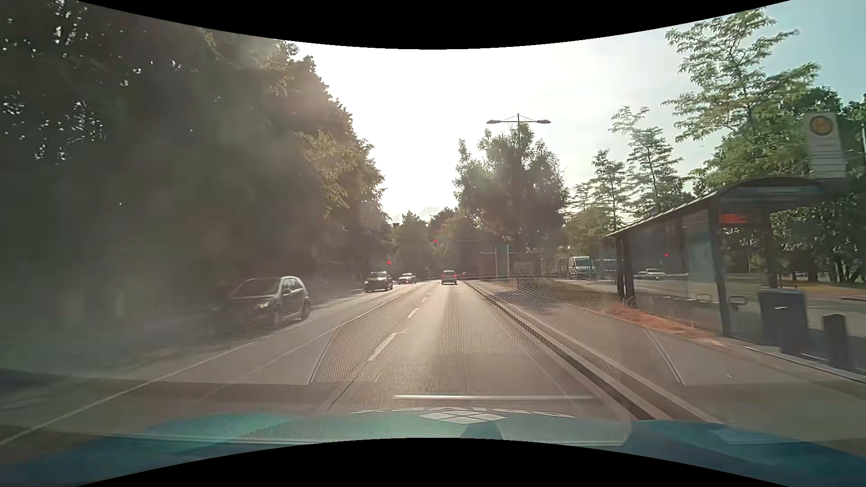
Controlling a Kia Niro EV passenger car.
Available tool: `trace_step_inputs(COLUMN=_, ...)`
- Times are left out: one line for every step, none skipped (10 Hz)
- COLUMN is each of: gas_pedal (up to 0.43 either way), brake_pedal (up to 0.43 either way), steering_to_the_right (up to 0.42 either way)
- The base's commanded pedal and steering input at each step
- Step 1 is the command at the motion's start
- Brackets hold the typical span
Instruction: Follow the waypoints while adhering to traffic rules and regulations
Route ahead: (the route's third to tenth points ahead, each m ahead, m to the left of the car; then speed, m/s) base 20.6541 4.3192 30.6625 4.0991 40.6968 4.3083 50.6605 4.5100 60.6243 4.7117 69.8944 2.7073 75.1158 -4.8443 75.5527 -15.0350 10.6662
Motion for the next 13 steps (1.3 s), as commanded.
trace_step_inputs(gas_pedal=0.197, brake_pedal=0.0, steering_to_the_right=0.004)
trace_step_inputs(gas_pedal=0.189, brake_pedal=0.0, steering_to_the_right=0.004)
trace_step_inputs(gas_pedal=0.177, brake_pedal=0.0, steering_to_the_right=0.003)
trace_step_inputs(gas_pedal=0.177, brake_pedal=0.0, steering_to_the_right=0.002)
trace_step_inputs(gas_pedal=0.177, brake_pedal=0.0, steering_to_the_right=0.002)
trace_step_inputs(gas_pedal=0.189, brake_pedal=0.0, steering_to_the_right=0.002)
trace_step_inputs(gas_pedal=0.189, brake_pedal=0.0, steering_to_the_right=0.001)
trace_step_inputs(gas_pedal=0.189, brake_pedal=0.0, steering_to_the_right=0.001)
trace_step_inputs(gas_pedal=0.189, brake_pedal=0.0, steering_to_the_right=0.003)
trace_step_inputs(gas_pedal=0.169, brake_pedal=0.0, steering_to_the_right=0.004)
trace_step_inputs(gas_pedal=0.059, brake_pedal=0.0, steering_to_the_right=0.005)
trace_step_inputs(gas_pedal=0.0, brake_pedal=0.0, steering_to_the_right=0.005)
trace_step_inputs(gas_pedal=0.0, brake_pedal=0.0, steering_to_the_right=0.005)
